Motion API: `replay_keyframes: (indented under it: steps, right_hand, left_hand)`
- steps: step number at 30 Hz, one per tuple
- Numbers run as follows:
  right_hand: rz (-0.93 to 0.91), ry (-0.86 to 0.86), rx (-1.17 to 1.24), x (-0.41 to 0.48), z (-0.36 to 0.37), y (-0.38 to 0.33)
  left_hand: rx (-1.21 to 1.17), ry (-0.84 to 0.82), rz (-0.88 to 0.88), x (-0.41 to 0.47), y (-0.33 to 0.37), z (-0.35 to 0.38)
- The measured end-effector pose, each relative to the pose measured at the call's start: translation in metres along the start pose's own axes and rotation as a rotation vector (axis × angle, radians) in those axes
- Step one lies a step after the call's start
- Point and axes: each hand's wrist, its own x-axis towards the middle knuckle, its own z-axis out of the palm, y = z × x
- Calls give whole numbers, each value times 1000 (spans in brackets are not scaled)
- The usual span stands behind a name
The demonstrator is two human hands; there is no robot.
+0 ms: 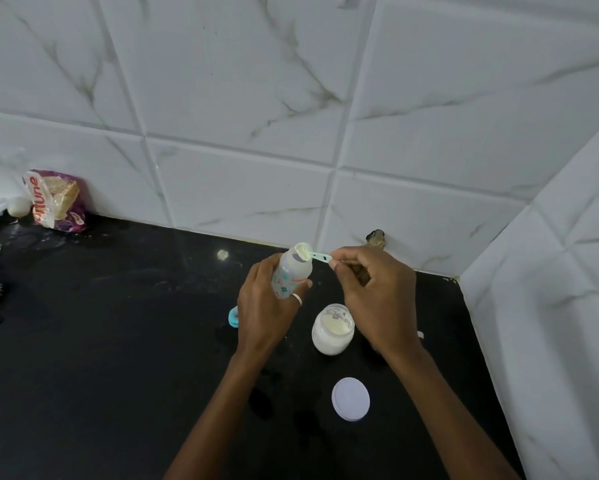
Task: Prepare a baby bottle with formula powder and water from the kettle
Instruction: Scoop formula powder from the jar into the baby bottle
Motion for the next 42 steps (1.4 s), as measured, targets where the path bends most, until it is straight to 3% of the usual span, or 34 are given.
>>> replay_keyframes:
  steps: [5,10,18,31,35,42]
  right_hand:
    - [-408,-21,-343,-6,0,6]
    - [-653,-89,-420,-7,-9,7]
    - [-754,-126,-507,-7,-12,9]
    - [-744,-60,-505,-13,-8,16]
    - [-554,27,-364,-18,-2,17]
    - [503,113,320,-9,0,28]
  left_hand:
    - [-2,-4,2,-1,2,0]
    - [-10,-7,10,-2,3,-3]
    - [-11,-17,19,-3,4,-2]
    - [-36,-41,-16,-6,3,-3]
    - [-43,-30,-29,-7,-1,-1]
    - [-37,-70,-67,-11,-10,3]
